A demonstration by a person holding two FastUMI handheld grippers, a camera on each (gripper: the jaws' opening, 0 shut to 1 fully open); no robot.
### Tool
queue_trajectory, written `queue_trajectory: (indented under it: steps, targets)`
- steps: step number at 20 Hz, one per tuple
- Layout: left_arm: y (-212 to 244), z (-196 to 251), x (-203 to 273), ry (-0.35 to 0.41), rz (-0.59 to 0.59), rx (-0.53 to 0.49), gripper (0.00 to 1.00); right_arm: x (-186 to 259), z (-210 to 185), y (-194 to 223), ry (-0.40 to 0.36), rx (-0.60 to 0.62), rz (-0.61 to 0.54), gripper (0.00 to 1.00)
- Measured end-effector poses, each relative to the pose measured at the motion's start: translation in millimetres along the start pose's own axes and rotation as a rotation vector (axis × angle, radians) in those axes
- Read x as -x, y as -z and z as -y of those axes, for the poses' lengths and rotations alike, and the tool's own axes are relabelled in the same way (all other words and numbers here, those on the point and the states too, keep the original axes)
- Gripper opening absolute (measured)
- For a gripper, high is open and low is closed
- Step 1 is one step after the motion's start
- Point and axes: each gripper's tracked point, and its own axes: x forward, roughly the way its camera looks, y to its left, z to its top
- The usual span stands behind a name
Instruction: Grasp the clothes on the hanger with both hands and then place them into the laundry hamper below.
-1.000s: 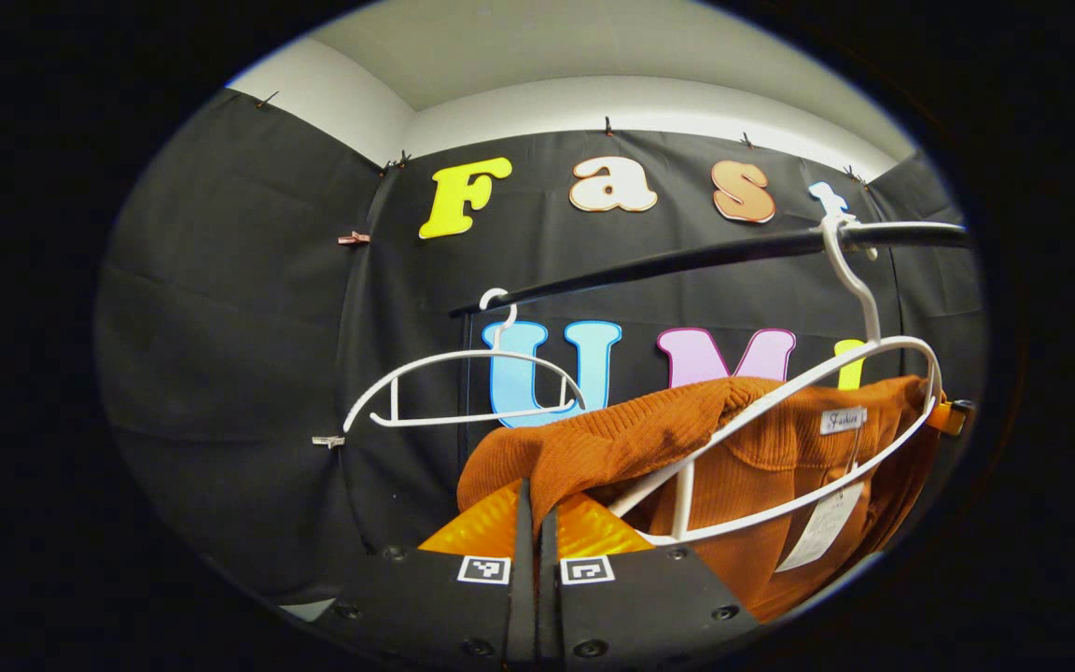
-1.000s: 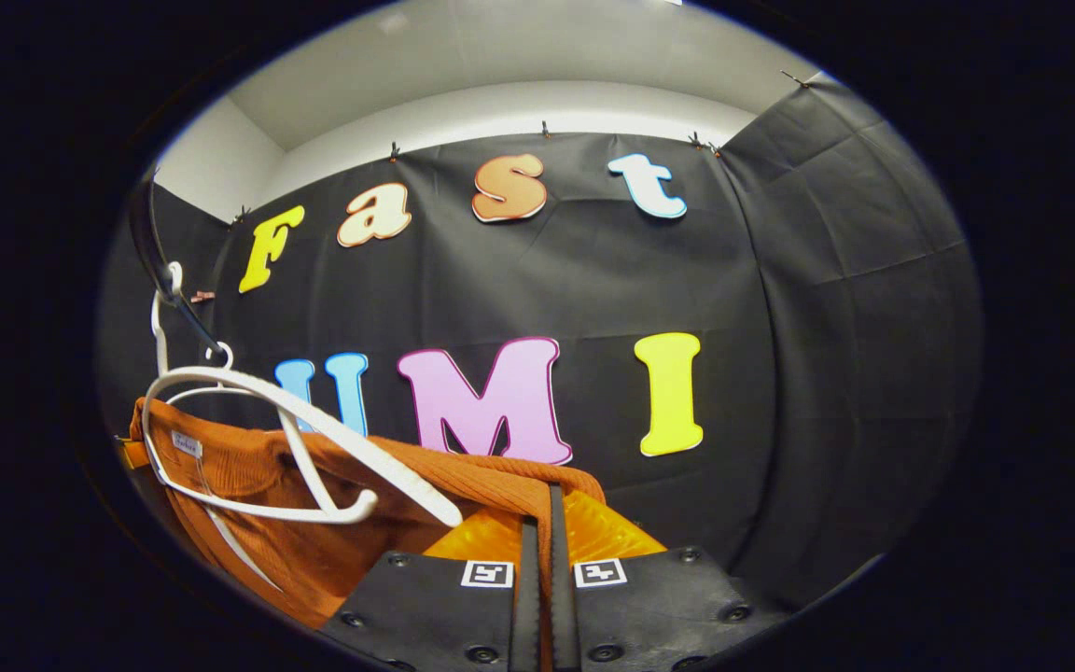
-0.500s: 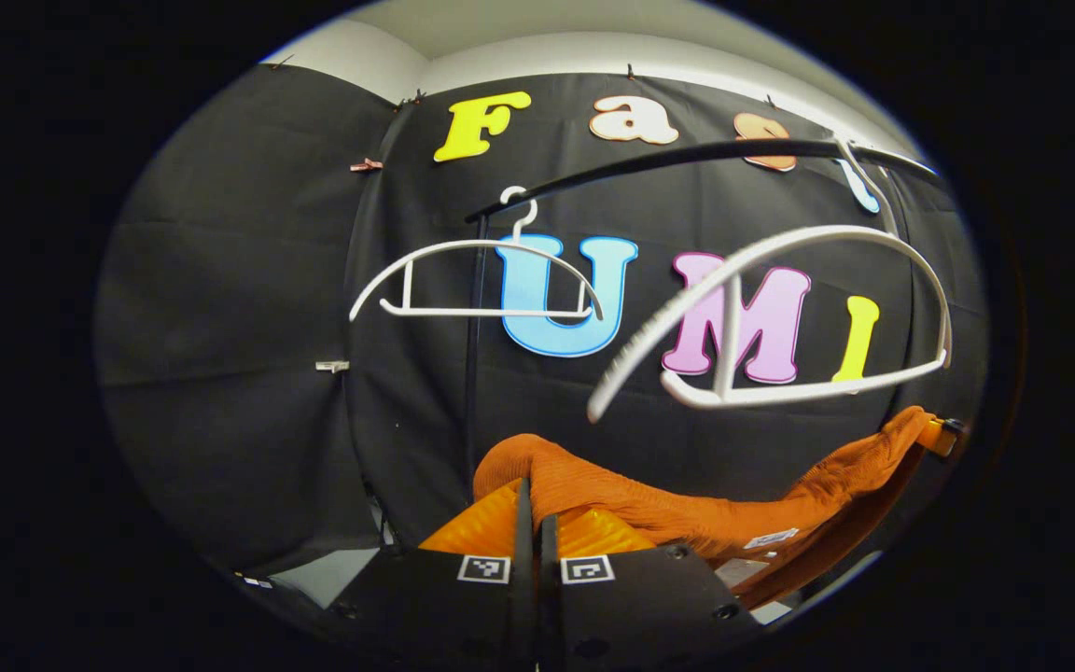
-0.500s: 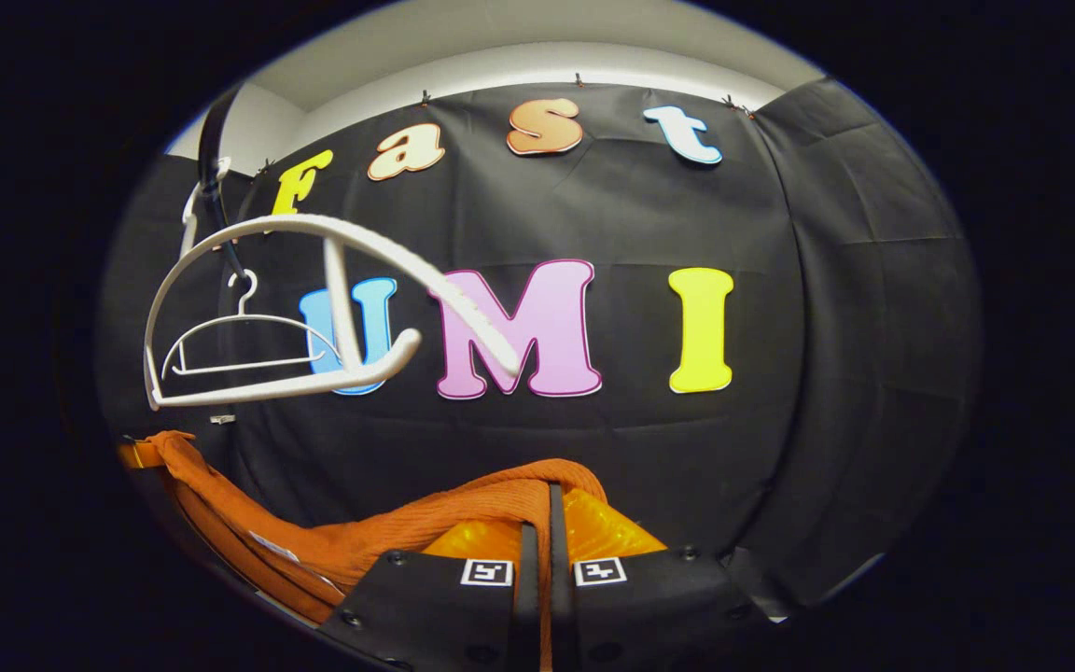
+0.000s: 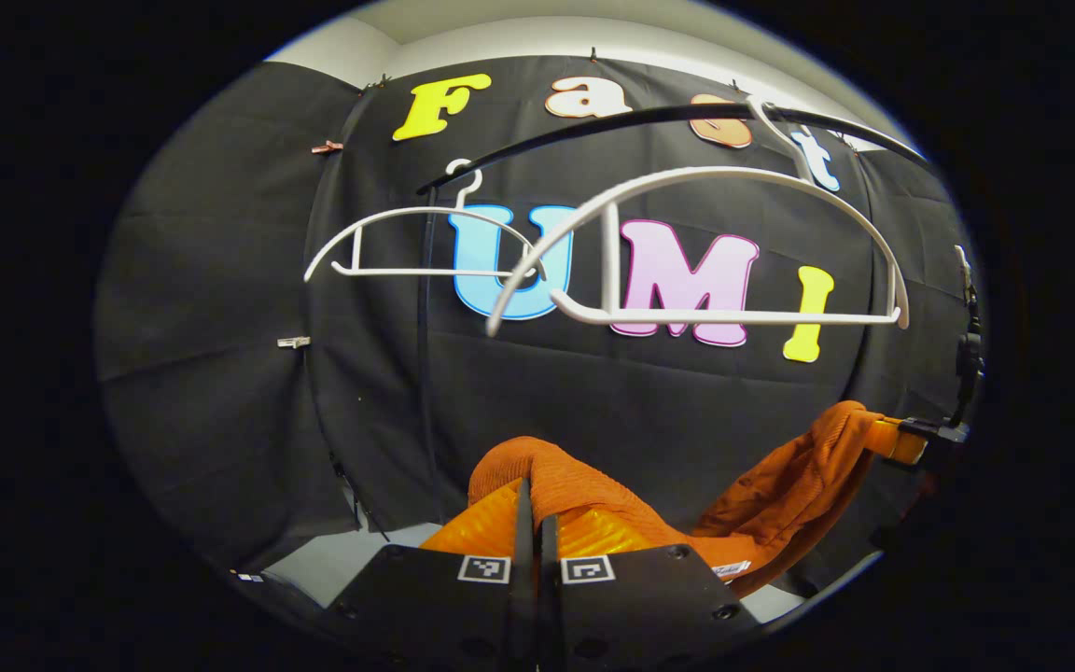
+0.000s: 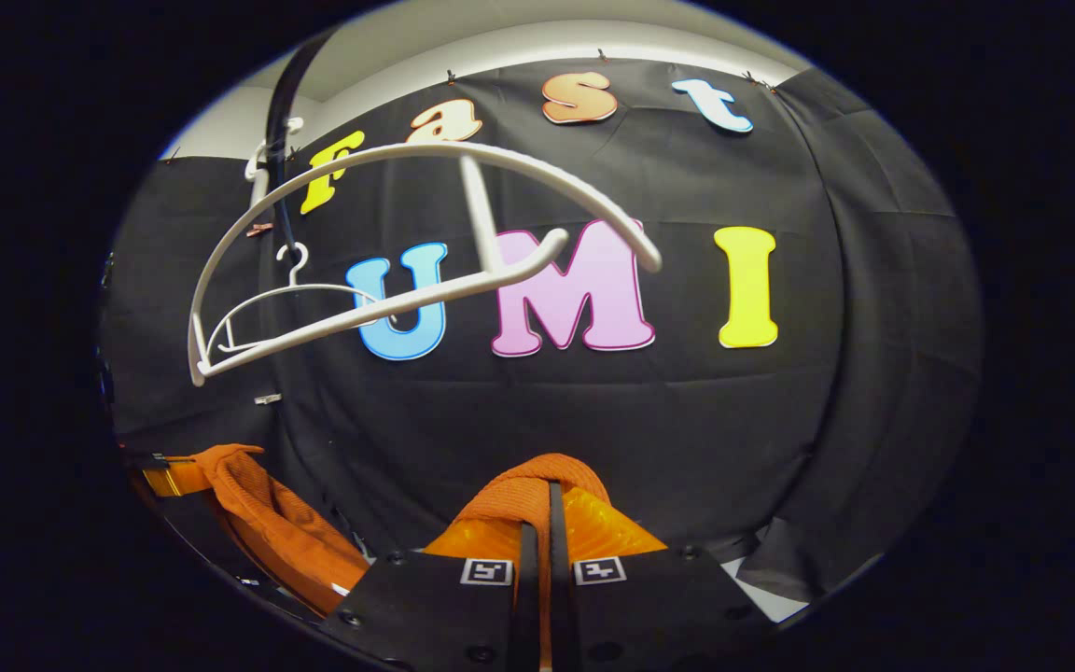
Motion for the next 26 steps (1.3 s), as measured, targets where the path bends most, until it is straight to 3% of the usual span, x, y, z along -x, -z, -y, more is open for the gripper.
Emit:
queue_trajectory:
  steps: [10,14,18,19,20,22,23,25,26]
  targets:
    - [43,63,2,0.165,-0.104,-0.036,0.05,16,-107,58,-0.241,0.013,-0.173,0.10]
    - [81,79,-2,0.218,-0.209,-0.070,0.05,16,-119,102,-0.275,0.086,-0.306,0.10]
    - [116,77,-5,0.241,-0.328,-0.071,0.07,19,-113,140,-0.260,0.091,-0.423,0.10]
    - [120,71,-6,0.233,-0.349,-0.071,0.12,21,-111,146,-0.255,0.102,-0.441,0.26]
    - [129,67,-9,0.228,-0.377,-0.074,0.34,25,-108,149,-0.251,0.121,-0.455,0.30]
    - [127,57,-5,0.208,-0.395,-0.090,0.77,23,-98,148,-0.241,0.149,-0.443,0.59]
    - [127,56,-10,0.205,-0.386,-0.085,0.98,22,-95,144,-0.236,0.144,-0.438,0.84]
    - [120,49,-11,0.195,-0.363,-0.085,0.96,17,-92,135,-0.224,0.140,-0.418,0.92]
    - [115,46,-12,0.188,-0.353,-0.087,0.95,15,-91,133,-0.218,0.142,-0.412,0.91]
